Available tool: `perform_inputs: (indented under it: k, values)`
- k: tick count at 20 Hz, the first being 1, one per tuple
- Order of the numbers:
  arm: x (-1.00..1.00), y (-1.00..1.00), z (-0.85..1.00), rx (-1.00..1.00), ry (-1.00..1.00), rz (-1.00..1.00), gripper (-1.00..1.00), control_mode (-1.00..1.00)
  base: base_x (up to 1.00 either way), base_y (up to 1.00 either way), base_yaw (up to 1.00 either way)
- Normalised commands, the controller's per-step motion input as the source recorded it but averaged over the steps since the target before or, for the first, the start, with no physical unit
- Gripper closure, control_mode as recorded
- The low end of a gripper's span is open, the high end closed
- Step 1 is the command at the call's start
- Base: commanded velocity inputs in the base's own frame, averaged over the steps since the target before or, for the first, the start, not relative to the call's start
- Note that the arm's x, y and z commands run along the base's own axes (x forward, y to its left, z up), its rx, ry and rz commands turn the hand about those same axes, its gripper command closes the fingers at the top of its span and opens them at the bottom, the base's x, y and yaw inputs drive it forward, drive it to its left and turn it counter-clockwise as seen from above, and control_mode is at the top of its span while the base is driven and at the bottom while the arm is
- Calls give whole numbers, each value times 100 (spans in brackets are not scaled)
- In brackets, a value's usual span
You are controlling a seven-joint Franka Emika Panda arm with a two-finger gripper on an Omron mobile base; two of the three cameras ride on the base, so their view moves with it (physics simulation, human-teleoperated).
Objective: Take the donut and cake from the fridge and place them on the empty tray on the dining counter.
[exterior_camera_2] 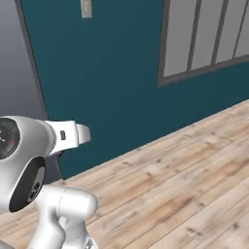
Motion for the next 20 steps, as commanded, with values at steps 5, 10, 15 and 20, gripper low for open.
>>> perform_inputs:
  k: [5,10,15,20]
  values:
    - [0,0,0,0,0,0,100,100,35,-67,-61]
    - [0,0,0,0,0,0,100,100,34,-68,-60]
    - [0,0,0,0,0,0,100,100,40,-59,-56]
    - [0,0,0,0,0,0,100,100,55,-59,-52]
